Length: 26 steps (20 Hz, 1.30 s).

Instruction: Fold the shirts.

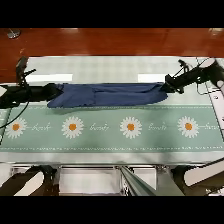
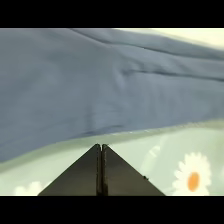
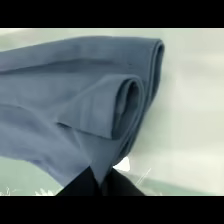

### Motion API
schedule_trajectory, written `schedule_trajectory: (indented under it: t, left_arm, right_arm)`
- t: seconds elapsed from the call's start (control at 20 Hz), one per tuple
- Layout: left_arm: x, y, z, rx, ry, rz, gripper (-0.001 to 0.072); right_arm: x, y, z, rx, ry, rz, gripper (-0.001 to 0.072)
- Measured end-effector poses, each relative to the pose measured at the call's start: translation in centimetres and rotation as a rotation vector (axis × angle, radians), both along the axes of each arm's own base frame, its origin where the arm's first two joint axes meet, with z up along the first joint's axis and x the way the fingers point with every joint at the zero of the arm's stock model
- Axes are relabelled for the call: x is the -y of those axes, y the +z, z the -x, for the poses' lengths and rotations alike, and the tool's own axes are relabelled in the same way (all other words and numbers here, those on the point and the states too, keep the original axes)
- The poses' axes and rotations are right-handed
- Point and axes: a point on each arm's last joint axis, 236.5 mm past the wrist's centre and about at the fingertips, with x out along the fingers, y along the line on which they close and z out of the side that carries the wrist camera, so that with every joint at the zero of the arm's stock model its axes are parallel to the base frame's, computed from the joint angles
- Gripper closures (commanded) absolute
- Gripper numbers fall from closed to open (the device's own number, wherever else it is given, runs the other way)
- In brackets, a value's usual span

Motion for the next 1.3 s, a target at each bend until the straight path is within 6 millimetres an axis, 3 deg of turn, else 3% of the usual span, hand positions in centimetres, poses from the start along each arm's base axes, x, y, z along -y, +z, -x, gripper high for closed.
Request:
schedule_trajectory:
  t: [0.15,0.3,0.5,0.7,0.85,0.95,1.1,1.2,1.3]
  left_arm:
    - [4.3,0.5,0.2,0.052,-0.092,0.002,0.0692]
    - [9.7,0.1,0.0,0.089,-0.178,-0.016,0.0692]
    - [18.2,-2.2,-1.0,0.074,-0.295,-0.067,0.0692]
    - [27.8,-5.0,-0.3,0.003,-0.433,-0.072,0.0691]
    - [33.7,-7.7,2.4,-0.082,-0.524,-0.072,0.0690]
    - [36.9,-9.4,5.5,-0.156,-0.578,-0.059,0.0690]
    - [41.0,-9.3,10.2,-0.225,-0.666,0.005,0.0690]
    - [42.2,-7.9,10.1,-0.216,-0.681,0.042,0.0690]
    - [41.5,-6.1,8.2,-0.214,-0.667,0.072,0.0690]
  right_arm:
    - [0.9,4.6,2.2,0.094,0.007,0.056,0.0687]
    - [0.8,9.0,6.1,0.192,0.011,0.106,0.0686]
    - [-0.4,13.6,11.8,0.320,-0.020,0.140,0.0687]
    - [-1.3,16.9,15.6,0.424,-0.059,0.155,0.0686]
    - [-1.9,18.3,16.8,0.469,-0.074,0.143,0.0686]
    - [-2.7,19.2,16.8,0.506,-0.072,0.110,0.0686]
    - [-3.6,20.2,16.3,0.548,-0.070,0.065,0.0686]
    - [-3.9,20.3,16.0,0.554,-0.067,0.046,0.0686]
    - [-4.1,20.4,15.8,0.558,-0.061,0.035,0.0686]
